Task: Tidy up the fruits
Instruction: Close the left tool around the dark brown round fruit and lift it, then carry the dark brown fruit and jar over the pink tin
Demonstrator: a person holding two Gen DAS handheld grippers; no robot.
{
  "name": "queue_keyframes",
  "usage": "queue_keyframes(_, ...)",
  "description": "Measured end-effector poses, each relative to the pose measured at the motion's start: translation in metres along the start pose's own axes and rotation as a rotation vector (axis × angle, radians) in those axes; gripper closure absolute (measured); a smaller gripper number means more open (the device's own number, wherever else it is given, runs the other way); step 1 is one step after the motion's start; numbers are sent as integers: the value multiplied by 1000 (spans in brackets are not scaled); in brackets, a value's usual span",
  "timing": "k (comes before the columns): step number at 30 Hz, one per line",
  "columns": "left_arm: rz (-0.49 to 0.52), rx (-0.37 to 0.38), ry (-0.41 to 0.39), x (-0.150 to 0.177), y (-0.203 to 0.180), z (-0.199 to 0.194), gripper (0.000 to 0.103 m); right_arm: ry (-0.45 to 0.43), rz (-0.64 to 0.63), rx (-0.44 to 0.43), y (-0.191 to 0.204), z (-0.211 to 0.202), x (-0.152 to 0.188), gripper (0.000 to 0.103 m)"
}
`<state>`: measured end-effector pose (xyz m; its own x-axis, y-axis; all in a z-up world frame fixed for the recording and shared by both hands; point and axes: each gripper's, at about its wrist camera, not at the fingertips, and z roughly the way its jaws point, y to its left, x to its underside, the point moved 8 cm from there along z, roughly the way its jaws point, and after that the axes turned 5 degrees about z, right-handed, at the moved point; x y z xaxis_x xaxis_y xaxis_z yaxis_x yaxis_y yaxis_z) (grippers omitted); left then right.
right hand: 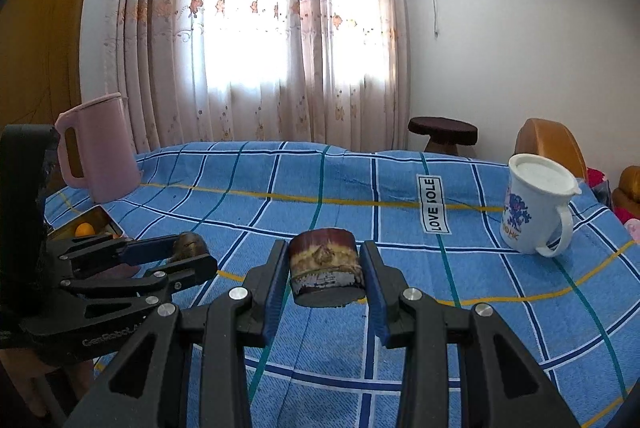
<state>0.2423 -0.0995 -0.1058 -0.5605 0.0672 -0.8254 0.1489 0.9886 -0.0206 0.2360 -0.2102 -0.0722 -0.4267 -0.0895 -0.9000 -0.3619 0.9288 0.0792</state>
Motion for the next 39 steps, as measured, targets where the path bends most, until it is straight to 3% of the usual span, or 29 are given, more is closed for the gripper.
queue_keyframes(9, 31, -25, -76, -4, -4, -16, 58, -42, -11, 5, 3, -8, -3, 65)
queue_keyframes(16, 20, -8, -76, -4, -2, -18, 58, -66, -8, 12, 2, -15, -4, 65)
queue_keyframes(26, 61, 145, 110, 11, -27, 18, 56, -56, 74, 37, -20, -21, -2, 65)
queue_keyframes(28, 69, 195, 150, 14, -39, 26, 48, -56, 62, 41, -18, -20, -1, 65)
queue_keyframes(33, 76, 214, 246, 21, -52, 46, 47, -63, 45, 43, -14, -21, -1, 65)
queue_keyframes(35, 70, 205, 279, 24, -50, 52, 56, -63, 47, 40, -15, -21, -1, 65)
queue_keyframes(39, 43, 206, 269, 25, -45, 49, 58, -67, 44, 38, -15, -22, 0, 65)
